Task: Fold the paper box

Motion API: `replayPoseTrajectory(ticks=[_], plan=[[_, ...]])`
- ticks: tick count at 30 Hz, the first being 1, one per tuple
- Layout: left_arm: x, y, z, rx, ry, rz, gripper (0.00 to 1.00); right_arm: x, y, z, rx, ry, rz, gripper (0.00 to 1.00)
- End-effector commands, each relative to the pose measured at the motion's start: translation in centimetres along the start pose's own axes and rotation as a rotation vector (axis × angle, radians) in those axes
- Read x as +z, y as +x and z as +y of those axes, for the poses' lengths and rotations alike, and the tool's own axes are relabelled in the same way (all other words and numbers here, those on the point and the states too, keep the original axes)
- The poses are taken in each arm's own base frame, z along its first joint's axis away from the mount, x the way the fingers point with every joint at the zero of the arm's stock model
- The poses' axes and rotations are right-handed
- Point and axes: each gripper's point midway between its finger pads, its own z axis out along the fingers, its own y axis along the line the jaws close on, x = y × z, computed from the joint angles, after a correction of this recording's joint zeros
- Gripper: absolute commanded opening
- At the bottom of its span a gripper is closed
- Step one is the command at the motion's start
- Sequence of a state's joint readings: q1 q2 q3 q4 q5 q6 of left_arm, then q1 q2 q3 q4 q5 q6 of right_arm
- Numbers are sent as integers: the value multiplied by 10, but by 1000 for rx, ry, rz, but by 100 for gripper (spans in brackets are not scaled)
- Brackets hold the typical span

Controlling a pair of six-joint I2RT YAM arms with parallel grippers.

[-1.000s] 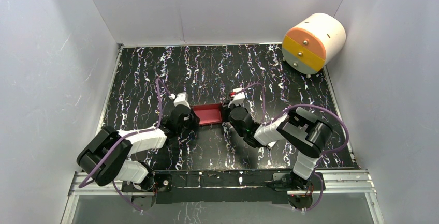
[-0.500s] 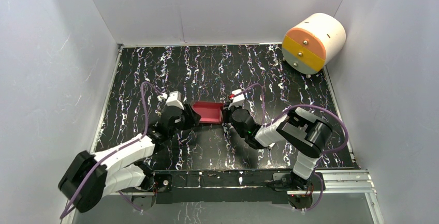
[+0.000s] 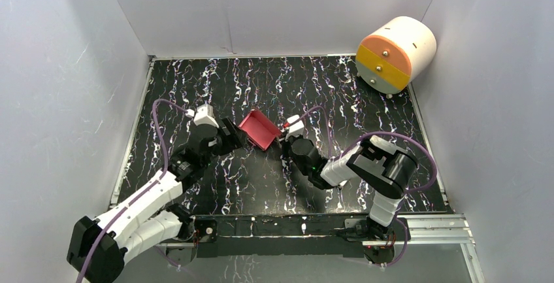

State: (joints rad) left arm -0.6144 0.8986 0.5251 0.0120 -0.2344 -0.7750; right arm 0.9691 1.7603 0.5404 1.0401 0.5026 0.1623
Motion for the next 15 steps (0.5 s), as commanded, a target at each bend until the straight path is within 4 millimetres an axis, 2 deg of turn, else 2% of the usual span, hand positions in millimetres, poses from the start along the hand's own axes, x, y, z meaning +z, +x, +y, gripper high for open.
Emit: replayPoseTrajectory(ticks=[1,5,12,15], plan=[[-1,-35,7,-31,-41,-27,72,3,-13,-5,-86,30,-14,10],[3,-66,11,-56,-28,-18,72,4,-23,-3,-158,13,-2,9],[16,-111,-19,-33,55,-3,73,7,-39,3,-305,-38,19,9],[28,-117,-27,-30,72,20,73,8,-47,3,-340,-73,31,10]])
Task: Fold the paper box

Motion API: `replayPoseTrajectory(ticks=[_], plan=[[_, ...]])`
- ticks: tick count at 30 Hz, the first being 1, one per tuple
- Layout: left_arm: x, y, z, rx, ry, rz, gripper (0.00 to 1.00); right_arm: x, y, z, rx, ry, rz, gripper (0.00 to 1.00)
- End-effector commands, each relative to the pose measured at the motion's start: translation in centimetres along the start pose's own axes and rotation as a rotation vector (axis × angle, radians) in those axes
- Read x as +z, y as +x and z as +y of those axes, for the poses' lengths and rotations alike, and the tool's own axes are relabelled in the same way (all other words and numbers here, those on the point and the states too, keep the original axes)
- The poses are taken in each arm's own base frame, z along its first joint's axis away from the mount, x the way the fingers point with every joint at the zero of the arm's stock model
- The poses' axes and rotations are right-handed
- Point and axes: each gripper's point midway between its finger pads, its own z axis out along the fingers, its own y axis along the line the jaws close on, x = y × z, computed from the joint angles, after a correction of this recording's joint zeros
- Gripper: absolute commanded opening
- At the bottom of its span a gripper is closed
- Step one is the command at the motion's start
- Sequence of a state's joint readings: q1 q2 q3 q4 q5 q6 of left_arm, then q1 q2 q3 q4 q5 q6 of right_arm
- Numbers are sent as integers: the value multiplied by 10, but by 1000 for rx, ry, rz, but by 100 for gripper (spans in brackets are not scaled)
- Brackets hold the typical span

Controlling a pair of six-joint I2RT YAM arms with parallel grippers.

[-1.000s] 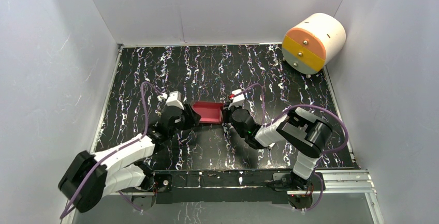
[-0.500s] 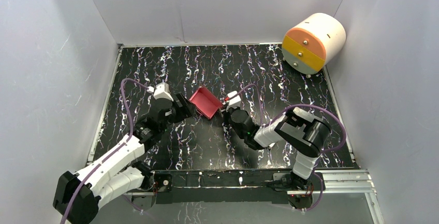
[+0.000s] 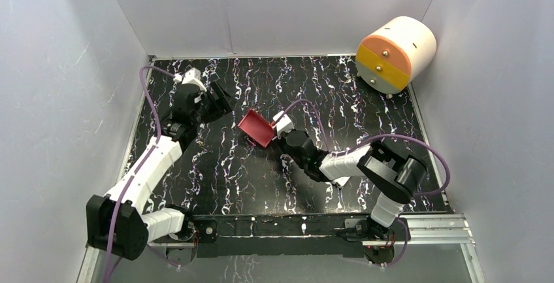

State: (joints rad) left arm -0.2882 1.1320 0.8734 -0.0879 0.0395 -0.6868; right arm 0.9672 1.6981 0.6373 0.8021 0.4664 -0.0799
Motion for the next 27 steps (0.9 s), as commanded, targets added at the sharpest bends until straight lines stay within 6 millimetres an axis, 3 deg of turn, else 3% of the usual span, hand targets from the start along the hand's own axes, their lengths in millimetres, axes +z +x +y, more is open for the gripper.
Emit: replayPoseTrajectory(ticks=[1,15,21,27], plan=[[6,-12,-25,33,85,39,73,3,-37,-7,-78,-53,-41,10],[47,20,-35,-76,168,217,72,10,-47,-2,-126,-261,9,11],[55,23,-28,-53,134,236,71,14,-45,1,-122,-278,19,12],[50,41,-20,-97,121,285,69,17,-51,-6,-101,-234,10,12]])
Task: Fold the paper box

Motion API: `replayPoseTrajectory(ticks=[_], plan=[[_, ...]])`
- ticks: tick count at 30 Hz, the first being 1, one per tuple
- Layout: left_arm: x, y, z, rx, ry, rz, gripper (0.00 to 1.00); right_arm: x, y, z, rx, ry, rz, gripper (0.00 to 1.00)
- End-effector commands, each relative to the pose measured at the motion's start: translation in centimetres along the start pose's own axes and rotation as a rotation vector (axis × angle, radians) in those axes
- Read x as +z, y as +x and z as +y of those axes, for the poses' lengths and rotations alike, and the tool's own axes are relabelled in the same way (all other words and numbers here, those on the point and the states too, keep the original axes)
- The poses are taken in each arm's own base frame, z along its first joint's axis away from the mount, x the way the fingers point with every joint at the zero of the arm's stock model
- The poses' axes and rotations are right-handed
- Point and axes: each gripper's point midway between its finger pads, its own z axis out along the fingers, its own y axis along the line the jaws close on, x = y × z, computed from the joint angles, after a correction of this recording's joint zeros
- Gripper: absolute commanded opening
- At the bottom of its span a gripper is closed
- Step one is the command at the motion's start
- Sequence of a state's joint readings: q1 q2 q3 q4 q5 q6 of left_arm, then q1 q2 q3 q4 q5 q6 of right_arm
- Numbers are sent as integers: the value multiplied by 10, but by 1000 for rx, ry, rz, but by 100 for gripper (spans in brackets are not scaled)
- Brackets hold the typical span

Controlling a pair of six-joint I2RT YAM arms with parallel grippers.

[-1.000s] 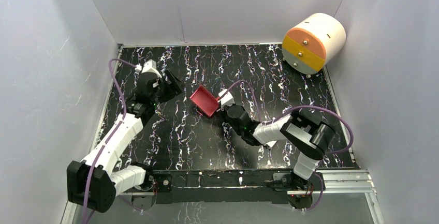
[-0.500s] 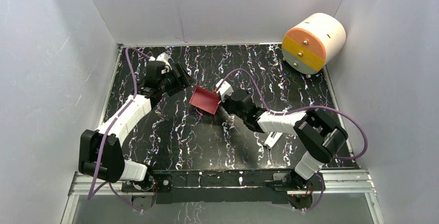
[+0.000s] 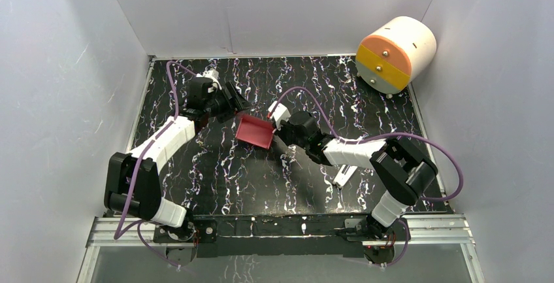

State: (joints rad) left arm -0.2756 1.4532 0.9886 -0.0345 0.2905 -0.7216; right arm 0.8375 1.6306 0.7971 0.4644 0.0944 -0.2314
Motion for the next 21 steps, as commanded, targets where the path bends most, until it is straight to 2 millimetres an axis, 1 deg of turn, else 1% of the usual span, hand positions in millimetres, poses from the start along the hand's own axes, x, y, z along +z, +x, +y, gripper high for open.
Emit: replayPoseTrajectory(ticks=[1,7,11,14,18,21], plan=[[-10,5,-7,-42,41,17,69,5,-30,-11,20,35,-71,12],[-6,17,-8,-74,71,62,65,11,-33,-8,29,17,-80,11],[-6,17,-16,-90,116,70,61,11,-36,-14,61,52,-81,11],[-9,22,-19,-125,136,80,60,11,-38,-18,103,82,-85,10],[-12,29,-18,-187,147,82,59,14,-36,-20,185,113,-84,9],[-17,27,-18,-228,151,48,59,15,-36,-18,252,136,-88,9]])
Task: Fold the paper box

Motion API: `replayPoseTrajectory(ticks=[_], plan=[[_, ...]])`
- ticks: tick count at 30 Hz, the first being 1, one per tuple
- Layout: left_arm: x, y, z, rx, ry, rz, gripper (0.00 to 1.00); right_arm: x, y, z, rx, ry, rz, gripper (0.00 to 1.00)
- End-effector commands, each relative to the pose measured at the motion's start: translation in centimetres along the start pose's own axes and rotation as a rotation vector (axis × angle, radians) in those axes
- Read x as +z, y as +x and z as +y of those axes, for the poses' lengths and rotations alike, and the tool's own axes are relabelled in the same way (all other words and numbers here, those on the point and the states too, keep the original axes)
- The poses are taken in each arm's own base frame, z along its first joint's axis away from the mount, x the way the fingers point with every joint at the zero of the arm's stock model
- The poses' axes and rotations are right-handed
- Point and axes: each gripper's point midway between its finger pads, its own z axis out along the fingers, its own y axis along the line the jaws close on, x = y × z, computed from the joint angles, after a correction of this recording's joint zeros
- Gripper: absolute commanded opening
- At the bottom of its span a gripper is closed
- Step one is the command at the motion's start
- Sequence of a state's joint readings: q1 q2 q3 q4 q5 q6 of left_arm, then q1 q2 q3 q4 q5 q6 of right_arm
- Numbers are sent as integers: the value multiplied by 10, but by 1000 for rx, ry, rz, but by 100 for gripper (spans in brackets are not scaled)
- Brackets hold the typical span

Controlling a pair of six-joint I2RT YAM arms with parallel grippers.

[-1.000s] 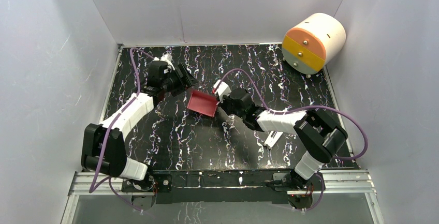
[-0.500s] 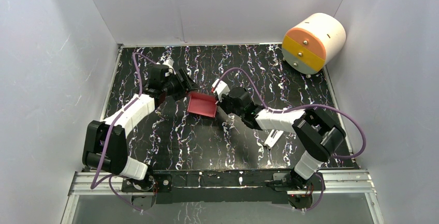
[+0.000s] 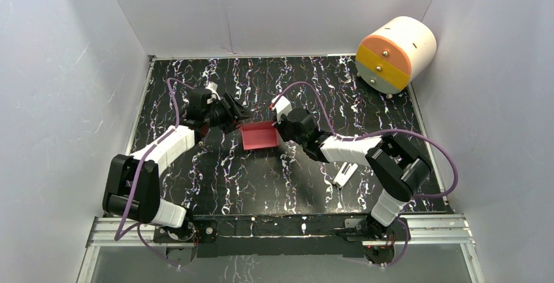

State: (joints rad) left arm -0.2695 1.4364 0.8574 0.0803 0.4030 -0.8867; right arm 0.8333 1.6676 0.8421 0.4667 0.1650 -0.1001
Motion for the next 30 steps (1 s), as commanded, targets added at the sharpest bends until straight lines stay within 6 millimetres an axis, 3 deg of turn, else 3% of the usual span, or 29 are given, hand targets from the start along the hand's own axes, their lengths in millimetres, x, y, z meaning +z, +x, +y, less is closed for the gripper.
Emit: replayPoseTrajectory(ticks=[1,13,18,25,30], plan=[[-18,0,-21,-66,78,-36,59,6,-31,-3,137,62,-93,9],[-41,-12,19,149,-172,-104,65,8,-30,2,13,38,-76,9],[-35,-14,10,228,-141,-58,64,8,-31,7,-12,4,-75,9],[-49,-35,7,567,-195,-36,65,6,-31,10,-54,-26,-67,8],[-61,-31,20,808,-190,-37,64,3,-28,9,-64,-50,-48,8]])
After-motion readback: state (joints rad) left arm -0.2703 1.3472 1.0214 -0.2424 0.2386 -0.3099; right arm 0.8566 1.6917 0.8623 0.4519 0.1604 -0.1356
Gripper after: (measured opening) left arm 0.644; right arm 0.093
